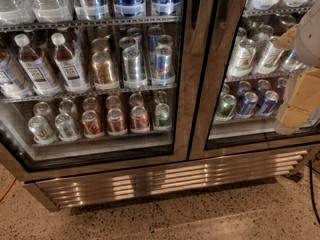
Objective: Open right fridge door
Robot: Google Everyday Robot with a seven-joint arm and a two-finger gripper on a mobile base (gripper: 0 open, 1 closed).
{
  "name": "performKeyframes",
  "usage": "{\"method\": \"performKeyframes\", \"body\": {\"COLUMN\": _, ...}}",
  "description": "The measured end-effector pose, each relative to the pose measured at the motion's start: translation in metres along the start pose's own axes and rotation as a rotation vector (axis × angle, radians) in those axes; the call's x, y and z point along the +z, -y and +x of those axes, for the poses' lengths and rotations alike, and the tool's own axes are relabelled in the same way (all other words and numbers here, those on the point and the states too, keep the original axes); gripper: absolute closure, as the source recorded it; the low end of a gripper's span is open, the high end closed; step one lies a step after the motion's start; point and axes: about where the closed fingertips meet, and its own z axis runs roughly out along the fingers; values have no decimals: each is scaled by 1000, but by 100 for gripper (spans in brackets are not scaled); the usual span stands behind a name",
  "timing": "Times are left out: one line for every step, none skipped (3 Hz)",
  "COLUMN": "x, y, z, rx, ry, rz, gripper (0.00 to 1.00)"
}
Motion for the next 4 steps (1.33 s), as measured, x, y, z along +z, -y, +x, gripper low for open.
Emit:
{"method": "performKeyframes", "body": {"x": 0, "y": 0, "z": 0, "rx": 0, "ry": 0, "rz": 0, "gripper": 0}}
{"method": "performKeyframes", "body": {"x": 1, "y": -1, "z": -5, "rx": -44, "ry": 82, "rz": -53, "gripper": 0}}
{"method": "performKeyframes", "body": {"x": 0, "y": -2, "z": -15, "rx": -63, "ry": 114, "rz": -55, "gripper": 0}}
{"method": "performKeyframes", "body": {"x": 5, "y": 10, "z": 9, "rx": -51, "ry": 181, "rz": -79, "gripper": 0}}
